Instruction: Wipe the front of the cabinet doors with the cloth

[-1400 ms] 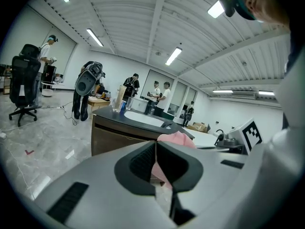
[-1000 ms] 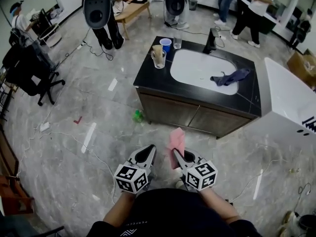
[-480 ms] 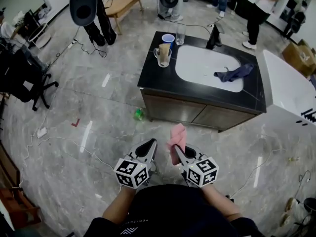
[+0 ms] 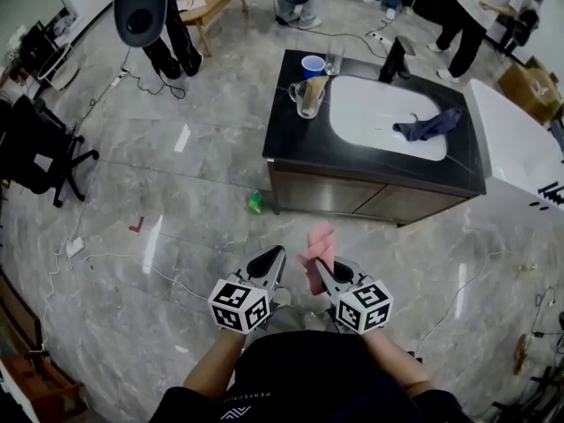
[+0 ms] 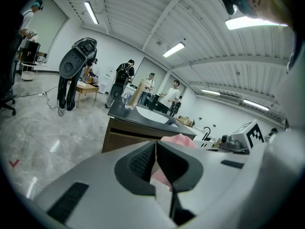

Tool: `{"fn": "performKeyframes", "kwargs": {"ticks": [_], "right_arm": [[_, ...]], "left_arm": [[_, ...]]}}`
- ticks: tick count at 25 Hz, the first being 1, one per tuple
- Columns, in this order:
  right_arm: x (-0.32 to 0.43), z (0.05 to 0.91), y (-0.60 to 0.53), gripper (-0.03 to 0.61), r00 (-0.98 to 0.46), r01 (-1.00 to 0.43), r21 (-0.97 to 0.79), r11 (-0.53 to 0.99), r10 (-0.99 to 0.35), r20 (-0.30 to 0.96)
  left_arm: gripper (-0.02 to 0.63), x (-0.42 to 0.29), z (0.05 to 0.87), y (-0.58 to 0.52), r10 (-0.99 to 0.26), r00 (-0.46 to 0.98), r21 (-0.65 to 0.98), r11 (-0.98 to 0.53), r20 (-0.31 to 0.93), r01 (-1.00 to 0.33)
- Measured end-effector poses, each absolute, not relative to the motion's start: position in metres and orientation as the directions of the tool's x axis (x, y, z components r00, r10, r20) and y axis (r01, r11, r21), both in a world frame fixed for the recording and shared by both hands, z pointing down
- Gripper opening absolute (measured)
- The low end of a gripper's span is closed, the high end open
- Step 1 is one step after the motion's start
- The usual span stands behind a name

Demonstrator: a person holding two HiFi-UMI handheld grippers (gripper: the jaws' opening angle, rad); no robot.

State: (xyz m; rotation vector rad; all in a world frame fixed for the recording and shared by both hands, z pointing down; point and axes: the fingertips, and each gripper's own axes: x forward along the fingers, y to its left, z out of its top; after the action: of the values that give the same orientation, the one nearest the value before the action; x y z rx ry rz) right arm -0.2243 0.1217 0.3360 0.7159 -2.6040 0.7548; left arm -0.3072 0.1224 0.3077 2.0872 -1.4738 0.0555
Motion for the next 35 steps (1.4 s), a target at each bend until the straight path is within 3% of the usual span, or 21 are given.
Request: {"fn": "performKeyframes", "kwargs": {"ticks": [13, 35], "right_arm": [[-0.26, 0.353, 0.122, 0.044, -0.787, -0.577, -0.372, 0.727, -0.374, 0.491], [-0.291, 0.407, 0.058, 0.044, -0.834, -0.482, -0.407, 0.776, -0.264, 0.484]], "left_arm": [[0.017, -0.336, 0.331, 0.106, -0.803, 0.481, 0.442, -0.311, 0.35, -0.841], [0.017, -0.351, 0.388, 0.063, -0.837, 0.345, 0.382, -0.181, 0.424, -0.906]]}}
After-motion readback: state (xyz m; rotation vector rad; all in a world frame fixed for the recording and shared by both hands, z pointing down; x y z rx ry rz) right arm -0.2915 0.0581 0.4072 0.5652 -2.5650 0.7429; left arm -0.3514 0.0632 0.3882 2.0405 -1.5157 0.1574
